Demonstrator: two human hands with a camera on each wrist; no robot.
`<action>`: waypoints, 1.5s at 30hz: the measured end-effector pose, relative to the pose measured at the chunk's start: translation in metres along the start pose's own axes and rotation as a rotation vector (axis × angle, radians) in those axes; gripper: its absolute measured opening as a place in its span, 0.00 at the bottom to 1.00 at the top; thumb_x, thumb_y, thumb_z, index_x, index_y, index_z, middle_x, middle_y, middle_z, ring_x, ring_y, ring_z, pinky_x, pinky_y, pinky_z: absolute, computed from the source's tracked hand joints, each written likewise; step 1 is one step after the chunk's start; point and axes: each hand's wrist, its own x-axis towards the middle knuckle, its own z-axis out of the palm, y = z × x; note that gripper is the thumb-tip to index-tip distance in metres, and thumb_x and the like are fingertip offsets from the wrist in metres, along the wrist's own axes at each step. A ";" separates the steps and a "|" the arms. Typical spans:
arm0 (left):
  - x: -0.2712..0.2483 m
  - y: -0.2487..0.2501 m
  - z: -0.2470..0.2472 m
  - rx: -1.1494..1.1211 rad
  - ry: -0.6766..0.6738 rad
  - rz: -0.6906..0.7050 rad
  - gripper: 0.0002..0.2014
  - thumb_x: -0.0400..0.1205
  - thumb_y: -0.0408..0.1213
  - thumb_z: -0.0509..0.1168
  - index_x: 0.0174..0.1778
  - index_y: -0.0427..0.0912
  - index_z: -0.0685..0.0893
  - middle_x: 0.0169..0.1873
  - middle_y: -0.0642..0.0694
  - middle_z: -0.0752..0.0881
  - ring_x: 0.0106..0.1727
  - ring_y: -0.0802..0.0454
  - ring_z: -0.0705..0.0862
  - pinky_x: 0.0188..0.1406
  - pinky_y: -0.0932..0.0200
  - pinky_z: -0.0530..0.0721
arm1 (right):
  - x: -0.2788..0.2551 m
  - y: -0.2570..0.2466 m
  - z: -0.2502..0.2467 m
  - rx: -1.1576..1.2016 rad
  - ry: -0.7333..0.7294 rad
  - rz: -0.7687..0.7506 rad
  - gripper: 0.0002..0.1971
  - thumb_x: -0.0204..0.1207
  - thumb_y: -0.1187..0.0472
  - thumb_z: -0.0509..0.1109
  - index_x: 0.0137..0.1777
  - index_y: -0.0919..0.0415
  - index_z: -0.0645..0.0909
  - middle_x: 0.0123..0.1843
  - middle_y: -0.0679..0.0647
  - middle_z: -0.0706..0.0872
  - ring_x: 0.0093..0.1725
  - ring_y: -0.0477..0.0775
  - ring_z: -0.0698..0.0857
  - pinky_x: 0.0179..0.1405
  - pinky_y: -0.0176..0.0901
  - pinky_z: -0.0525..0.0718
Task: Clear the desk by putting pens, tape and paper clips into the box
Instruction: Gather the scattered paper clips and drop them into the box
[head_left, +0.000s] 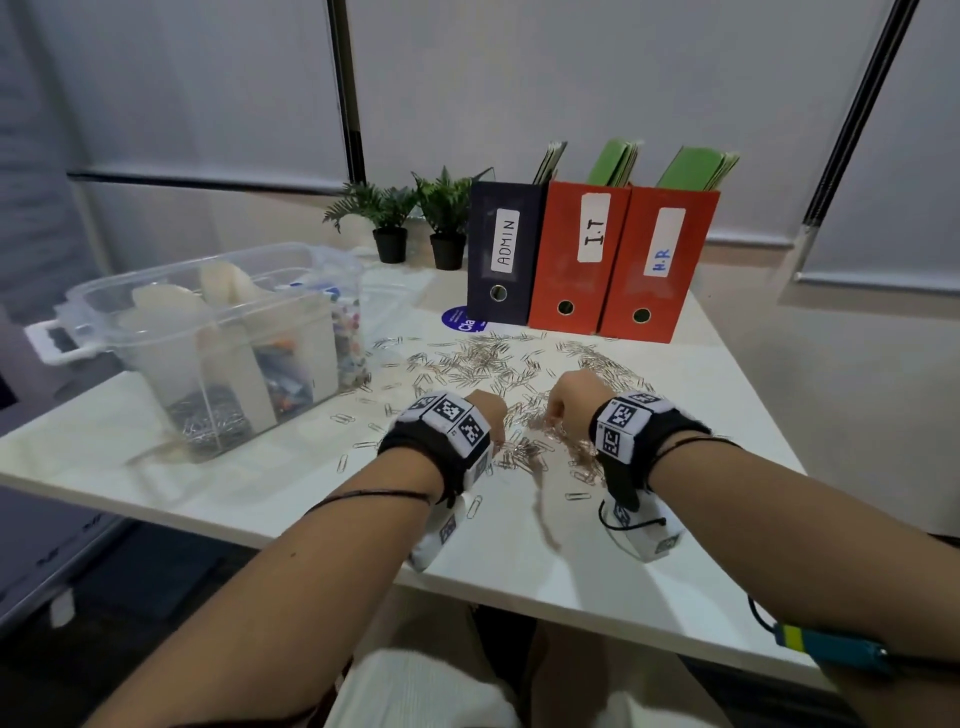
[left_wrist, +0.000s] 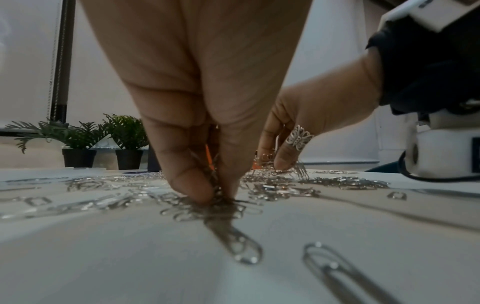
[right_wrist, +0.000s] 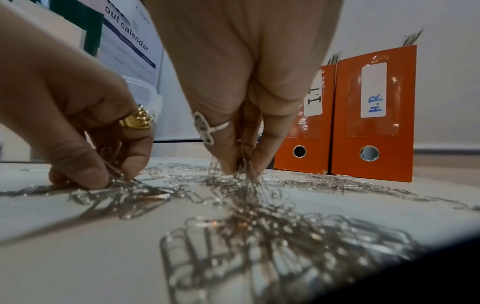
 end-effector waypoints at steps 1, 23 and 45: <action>-0.001 -0.001 -0.001 0.022 -0.003 -0.005 0.12 0.82 0.28 0.62 0.32 0.39 0.76 0.27 0.50 0.71 0.46 0.50 0.75 0.44 0.64 0.73 | 0.001 -0.001 -0.002 0.010 0.020 -0.002 0.16 0.72 0.76 0.69 0.58 0.64 0.87 0.58 0.57 0.88 0.57 0.55 0.87 0.54 0.37 0.84; -0.070 -0.133 -0.059 -0.441 0.428 -0.231 0.07 0.79 0.28 0.65 0.47 0.33 0.89 0.44 0.41 0.90 0.42 0.49 0.87 0.52 0.58 0.85 | 0.031 -0.096 -0.034 0.273 0.182 -0.269 0.13 0.75 0.72 0.68 0.56 0.62 0.88 0.56 0.57 0.89 0.59 0.54 0.85 0.55 0.37 0.81; -0.117 -0.283 -0.103 -0.482 0.727 -0.567 0.20 0.79 0.34 0.68 0.68 0.41 0.79 0.57 0.39 0.86 0.59 0.41 0.84 0.63 0.55 0.79 | 0.060 -0.280 -0.100 0.982 0.223 -0.500 0.13 0.69 0.71 0.77 0.53 0.72 0.86 0.49 0.66 0.89 0.46 0.58 0.88 0.56 0.49 0.87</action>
